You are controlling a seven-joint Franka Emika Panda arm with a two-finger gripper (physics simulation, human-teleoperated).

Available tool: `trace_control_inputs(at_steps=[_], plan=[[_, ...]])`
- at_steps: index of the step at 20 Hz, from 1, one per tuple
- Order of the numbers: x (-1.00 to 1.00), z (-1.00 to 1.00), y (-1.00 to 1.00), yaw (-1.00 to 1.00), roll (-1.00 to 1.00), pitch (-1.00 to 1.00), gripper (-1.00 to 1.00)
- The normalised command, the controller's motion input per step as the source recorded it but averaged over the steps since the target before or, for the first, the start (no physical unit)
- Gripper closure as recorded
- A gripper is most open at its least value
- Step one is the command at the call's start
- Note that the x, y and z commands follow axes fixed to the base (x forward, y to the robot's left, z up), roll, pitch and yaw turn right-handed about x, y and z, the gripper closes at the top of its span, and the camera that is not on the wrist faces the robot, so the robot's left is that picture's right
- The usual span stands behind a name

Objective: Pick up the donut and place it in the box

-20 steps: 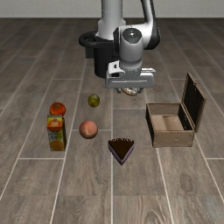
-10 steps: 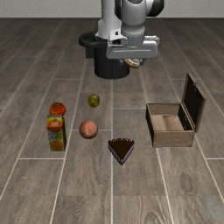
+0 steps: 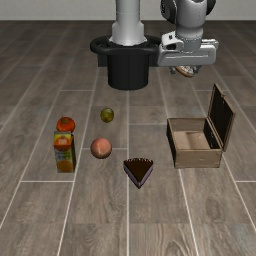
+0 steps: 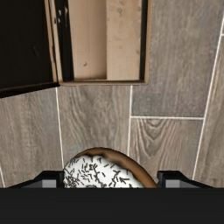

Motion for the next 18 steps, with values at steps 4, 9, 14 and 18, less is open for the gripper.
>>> trace_control_inputs(at_steps=[4,9,14,18], plan=[[0.75,0.00,0.25,0.00,0.00,0.00,1.00],[1.00,0.00,0.00,0.00,0.00,0.00,1.00],[1.00,0.00,0.00,0.00,0.00,0.00,1.00],[0.25,0.00,0.00,0.00,0.00,0.00,-1.00]])
